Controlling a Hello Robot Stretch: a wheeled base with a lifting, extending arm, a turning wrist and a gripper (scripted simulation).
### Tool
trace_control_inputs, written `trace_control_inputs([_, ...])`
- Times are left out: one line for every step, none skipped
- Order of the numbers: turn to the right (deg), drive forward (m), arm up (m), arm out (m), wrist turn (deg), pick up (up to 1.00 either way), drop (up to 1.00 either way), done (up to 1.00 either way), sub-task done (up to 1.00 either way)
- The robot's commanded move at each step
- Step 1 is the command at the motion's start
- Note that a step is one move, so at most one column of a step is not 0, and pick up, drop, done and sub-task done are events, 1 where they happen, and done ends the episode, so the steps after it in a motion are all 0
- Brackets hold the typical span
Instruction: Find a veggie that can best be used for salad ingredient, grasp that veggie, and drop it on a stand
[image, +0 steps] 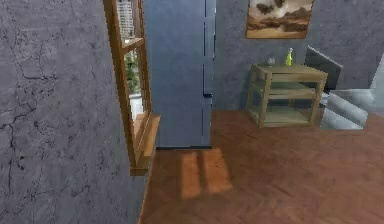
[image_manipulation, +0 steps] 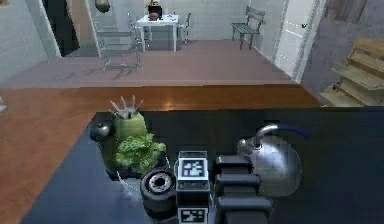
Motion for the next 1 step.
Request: trace_control_inputs([0.0, 0.45, 0.0, 0.0, 0.0, 0.0, 0.0, 0.0, 0.0])
